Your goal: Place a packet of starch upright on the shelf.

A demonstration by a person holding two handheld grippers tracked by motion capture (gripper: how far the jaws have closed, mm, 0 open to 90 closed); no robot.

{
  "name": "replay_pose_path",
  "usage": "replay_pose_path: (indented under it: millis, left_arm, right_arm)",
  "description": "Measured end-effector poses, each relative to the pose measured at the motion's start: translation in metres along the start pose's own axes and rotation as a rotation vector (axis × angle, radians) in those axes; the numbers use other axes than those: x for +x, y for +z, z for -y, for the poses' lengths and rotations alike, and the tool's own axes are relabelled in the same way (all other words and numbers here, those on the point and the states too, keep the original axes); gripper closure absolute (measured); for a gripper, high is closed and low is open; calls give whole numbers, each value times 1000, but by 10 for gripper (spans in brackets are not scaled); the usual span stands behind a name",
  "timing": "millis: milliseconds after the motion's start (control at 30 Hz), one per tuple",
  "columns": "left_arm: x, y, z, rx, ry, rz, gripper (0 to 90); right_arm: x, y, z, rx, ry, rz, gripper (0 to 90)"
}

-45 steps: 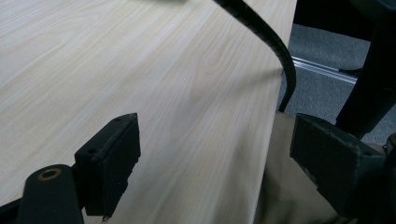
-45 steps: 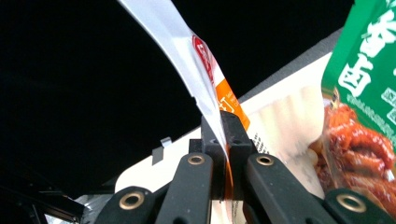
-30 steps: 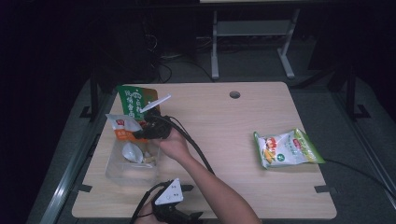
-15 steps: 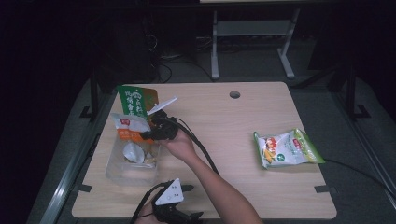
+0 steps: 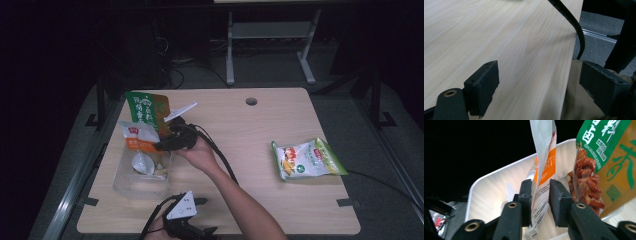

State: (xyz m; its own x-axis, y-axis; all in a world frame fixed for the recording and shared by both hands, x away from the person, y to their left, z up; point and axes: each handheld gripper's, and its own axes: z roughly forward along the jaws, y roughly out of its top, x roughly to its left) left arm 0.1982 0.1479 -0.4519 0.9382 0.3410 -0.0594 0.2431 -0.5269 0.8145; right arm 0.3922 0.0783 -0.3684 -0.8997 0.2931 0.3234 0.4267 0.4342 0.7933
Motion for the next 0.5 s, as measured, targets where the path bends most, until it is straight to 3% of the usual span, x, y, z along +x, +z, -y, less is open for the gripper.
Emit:
replay_pose_path:
  millis: [133,500]
  left_arm:
    - [0,1,0,3,-2,0,159]
    - [0,1,0,-4,-15,-1,159]
  right_arm:
    - [0,-14,2,-16,-3,-21,659]
    - [-5,-37,14,-34,0,-14,582]
